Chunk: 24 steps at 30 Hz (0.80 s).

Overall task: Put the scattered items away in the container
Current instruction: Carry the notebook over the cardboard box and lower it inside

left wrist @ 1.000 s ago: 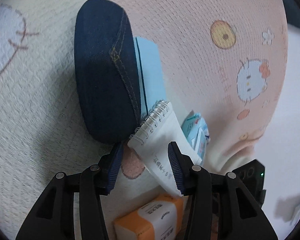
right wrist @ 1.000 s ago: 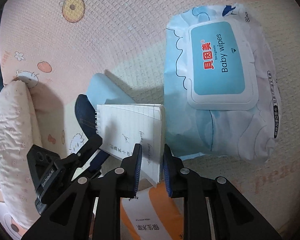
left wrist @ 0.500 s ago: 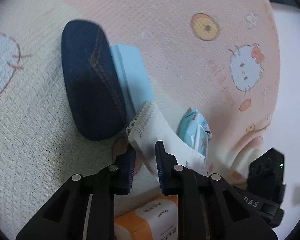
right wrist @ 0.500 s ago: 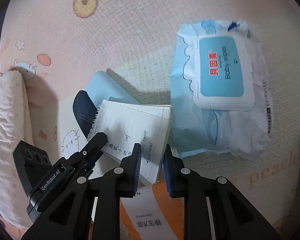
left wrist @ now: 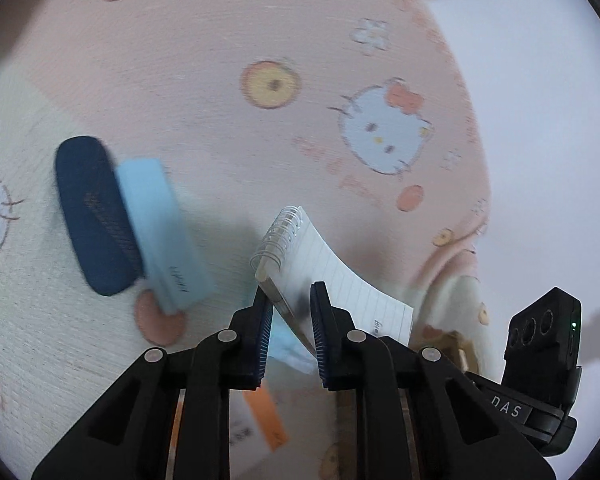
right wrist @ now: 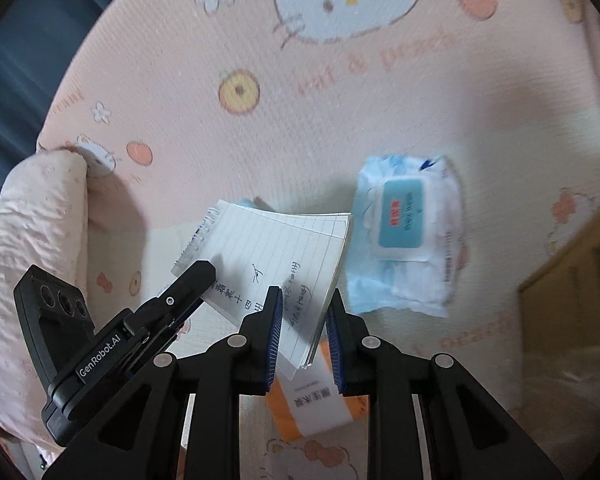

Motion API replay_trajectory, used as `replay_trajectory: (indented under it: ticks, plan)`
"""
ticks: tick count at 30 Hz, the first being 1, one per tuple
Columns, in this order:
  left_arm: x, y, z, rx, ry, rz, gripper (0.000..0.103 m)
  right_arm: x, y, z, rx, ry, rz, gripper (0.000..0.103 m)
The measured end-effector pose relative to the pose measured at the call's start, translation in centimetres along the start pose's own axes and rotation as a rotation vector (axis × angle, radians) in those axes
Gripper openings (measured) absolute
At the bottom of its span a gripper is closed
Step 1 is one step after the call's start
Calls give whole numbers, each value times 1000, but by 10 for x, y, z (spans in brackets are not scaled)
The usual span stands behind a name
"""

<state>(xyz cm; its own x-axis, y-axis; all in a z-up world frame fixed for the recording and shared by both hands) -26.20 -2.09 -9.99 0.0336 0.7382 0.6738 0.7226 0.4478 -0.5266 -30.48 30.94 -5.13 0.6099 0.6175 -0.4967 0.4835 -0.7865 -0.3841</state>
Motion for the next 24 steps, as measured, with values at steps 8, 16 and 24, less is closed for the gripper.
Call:
replay_trajectory:
  ticks: [8, 16, 24]
  plan:
    - [67, 11, 1, -20, 58, 87, 21, 27, -16, -59, 92, -10, 43, 19]
    - [152, 30, 24, -87, 133, 220, 21, 94, 11, -117, 214, 2, 137, 19]
    - [256, 77, 62, -202, 222, 363, 21, 180, 40, -183, 332, 50, 271, 20]
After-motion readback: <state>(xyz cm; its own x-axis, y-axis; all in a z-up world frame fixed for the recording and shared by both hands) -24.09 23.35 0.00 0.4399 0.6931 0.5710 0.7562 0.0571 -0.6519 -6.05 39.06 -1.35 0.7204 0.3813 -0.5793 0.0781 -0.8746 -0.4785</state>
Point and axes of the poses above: each gripper's, at about its wrist camera, not at the fingertips, and z roughly the way its jaws point, x to its right, y to its underside, the point moved 4 cm from there along z, roughly the way its jaws point, and after that the axes turned 7 degrees about z, right-handed, at the moved point
